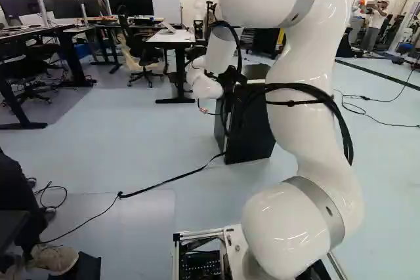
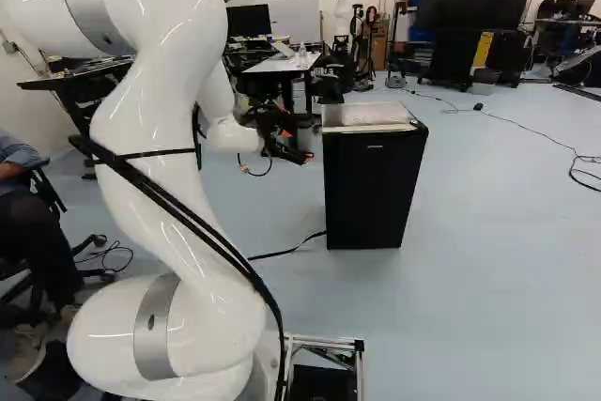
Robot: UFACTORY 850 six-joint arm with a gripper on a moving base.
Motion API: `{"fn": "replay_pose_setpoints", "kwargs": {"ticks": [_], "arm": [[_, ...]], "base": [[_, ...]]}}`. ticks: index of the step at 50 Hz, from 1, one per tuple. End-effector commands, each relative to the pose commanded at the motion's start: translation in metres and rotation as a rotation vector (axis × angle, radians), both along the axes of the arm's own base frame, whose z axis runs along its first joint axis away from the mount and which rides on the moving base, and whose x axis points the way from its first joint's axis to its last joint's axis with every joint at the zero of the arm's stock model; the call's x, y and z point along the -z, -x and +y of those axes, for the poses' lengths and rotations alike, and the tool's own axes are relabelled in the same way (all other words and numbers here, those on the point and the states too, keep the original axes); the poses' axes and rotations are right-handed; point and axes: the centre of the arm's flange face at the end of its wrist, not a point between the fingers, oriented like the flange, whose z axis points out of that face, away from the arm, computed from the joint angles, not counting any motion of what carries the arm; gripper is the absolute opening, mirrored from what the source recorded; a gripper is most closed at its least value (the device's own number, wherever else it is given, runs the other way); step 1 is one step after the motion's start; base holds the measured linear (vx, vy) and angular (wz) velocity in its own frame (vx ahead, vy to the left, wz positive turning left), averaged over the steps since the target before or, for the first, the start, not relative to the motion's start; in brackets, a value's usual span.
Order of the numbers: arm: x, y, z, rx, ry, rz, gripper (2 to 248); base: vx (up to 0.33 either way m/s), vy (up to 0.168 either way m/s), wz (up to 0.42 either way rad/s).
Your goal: Open the fridge door
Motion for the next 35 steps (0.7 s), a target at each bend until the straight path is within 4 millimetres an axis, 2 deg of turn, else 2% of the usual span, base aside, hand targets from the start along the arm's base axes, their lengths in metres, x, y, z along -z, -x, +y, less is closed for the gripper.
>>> {"fn": "replay_pose_setpoints", "kwargs": {"ticks": [35], "arm": [[0.007, -0.03, -0.003, 0.113, -0.054, -0.016, 247]], "base": [[0.0, 0.0, 0.0]]}}
